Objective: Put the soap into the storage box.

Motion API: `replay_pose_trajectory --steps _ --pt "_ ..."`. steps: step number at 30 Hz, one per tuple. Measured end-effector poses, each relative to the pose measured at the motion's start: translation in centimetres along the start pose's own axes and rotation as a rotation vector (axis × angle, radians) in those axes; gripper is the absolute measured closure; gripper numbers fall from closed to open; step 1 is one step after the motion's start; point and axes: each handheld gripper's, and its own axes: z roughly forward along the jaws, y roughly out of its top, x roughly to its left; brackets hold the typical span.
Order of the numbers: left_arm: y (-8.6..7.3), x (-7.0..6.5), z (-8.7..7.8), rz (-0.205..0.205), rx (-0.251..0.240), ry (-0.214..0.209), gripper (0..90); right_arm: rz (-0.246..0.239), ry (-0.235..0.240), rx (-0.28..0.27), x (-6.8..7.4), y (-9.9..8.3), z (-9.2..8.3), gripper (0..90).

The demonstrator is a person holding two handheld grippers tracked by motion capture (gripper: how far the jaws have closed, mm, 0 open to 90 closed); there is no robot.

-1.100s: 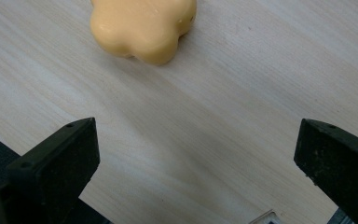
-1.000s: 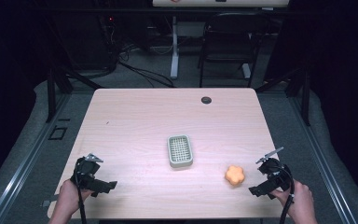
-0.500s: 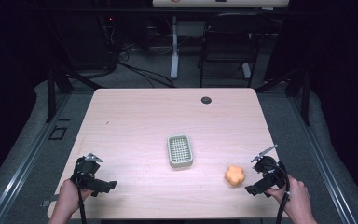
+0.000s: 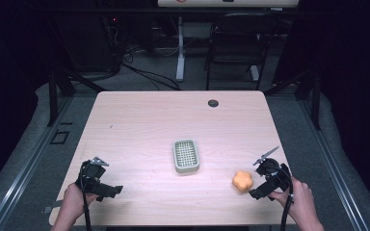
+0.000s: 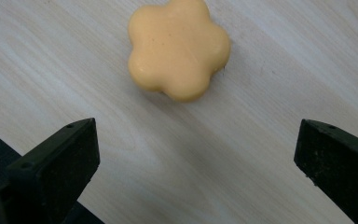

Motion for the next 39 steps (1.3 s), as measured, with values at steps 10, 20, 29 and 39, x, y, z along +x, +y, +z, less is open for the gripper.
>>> replay_pose_trajectory --steps 10,20,29,39 --pt "-0.1 0.0 0.0 0.002 0.002 0.000 0.1 -0.016 0.015 0.010 0.3 1.4 0.7 0.0" --pt "-0.1 0.0 0.0 0.001 0.003 0.000 0.1 -0.025 0.024 0.040 0.3 3.3 1.8 0.0" --pt "-0.2 0.0 -0.1 -0.003 0.004 0.000 0.1 -0.025 0.032 0.071 0.2 4.5 2.9 0.9" --pt "-0.2 0.0 0.0 -0.002 0.005 -0.002 0.1 -0.010 0.045 0.091 0.3 5.3 4.1 14.4"
